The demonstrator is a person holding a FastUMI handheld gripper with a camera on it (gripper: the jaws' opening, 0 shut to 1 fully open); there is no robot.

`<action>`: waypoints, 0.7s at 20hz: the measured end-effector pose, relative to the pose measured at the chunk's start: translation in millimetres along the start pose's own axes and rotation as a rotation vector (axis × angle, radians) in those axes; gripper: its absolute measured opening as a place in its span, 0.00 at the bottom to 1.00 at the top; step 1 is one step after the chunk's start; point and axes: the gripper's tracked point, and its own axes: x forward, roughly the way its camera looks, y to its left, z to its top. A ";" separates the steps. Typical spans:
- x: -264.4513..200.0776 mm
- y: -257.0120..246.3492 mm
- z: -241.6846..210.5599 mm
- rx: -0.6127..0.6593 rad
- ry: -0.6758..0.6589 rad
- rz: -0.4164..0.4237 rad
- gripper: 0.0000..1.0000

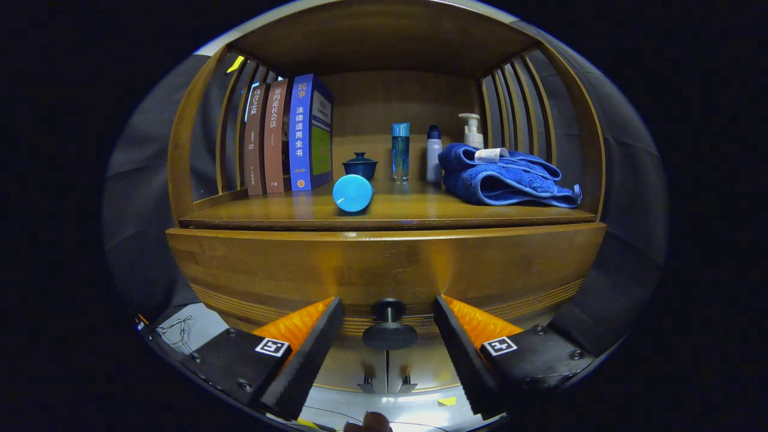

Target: Pull open the drawer, take out the items inside it, and place them on the countertop above the cabinet.

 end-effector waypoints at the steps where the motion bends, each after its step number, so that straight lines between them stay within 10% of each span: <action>1: 2.0 0.1 0.2 0.000 0.001 0.000 1.00; 14: -12.5 -0.6 29.1 0.046 -0.062 0.001 1.00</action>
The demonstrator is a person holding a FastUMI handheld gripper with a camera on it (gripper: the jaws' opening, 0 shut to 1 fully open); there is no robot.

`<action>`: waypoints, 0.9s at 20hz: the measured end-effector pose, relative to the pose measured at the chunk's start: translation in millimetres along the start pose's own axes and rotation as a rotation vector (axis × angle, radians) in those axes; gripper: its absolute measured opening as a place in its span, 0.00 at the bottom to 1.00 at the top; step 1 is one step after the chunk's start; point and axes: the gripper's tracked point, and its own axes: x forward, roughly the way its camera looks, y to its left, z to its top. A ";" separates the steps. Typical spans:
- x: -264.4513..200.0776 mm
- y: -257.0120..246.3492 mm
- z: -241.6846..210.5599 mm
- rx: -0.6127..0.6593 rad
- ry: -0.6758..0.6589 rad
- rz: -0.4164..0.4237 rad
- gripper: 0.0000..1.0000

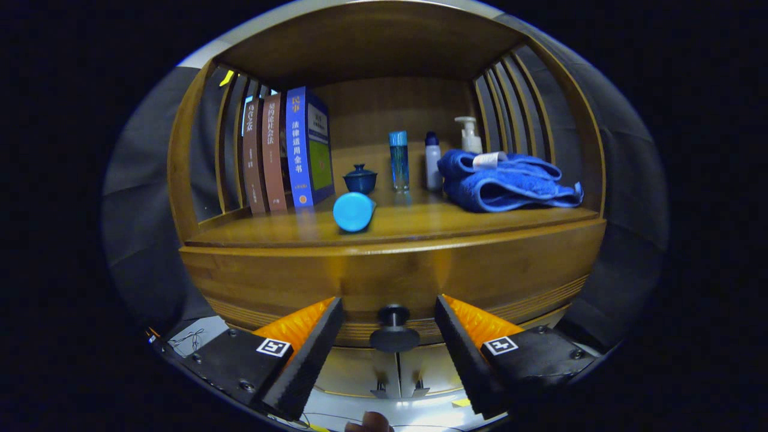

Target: Pull open the drawer, take out the items inside it, and place them on the countertop above the cabinet.

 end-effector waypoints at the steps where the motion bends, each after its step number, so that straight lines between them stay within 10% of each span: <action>1: -4.8 -0.1 9.0 -0.010 -0.011 -0.006 1.00; 18: -164.9 -23.8 239.1 -0.051 -0.272 -0.068 1.00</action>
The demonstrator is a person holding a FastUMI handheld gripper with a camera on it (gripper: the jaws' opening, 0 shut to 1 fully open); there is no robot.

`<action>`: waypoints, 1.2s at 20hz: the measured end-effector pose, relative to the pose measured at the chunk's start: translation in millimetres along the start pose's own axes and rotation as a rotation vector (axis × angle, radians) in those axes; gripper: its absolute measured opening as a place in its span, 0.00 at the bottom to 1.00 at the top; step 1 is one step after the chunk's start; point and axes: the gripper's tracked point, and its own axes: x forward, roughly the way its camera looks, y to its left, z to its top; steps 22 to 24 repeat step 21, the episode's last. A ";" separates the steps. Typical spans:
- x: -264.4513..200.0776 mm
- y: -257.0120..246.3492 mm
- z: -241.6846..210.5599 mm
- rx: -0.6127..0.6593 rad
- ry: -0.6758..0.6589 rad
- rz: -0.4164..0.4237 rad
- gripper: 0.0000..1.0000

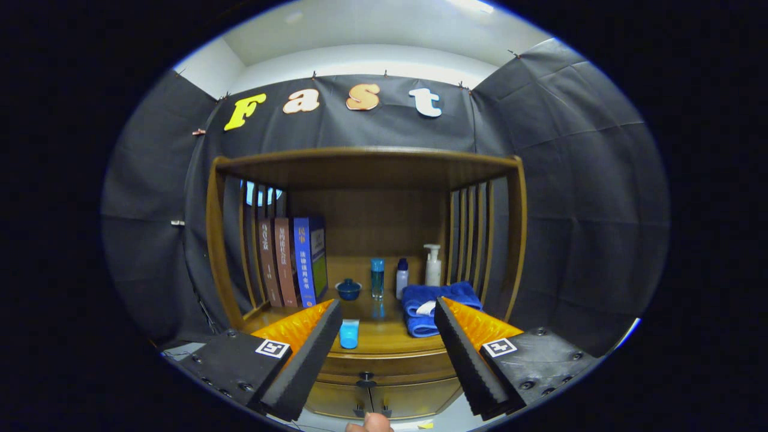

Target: Pull open the drawer, take out the items inside it, and place them on the countertop above the cabinet.

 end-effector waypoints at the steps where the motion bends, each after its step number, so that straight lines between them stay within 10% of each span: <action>1: -9.8 -5.3 14.3 -0.004 -0.012 -0.007 1.00; 12: -119.7 -32.9 122.7 -0.023 -0.107 -0.030 1.00; 24: -173.7 -30.3 144.3 -0.019 -0.136 -0.015 1.00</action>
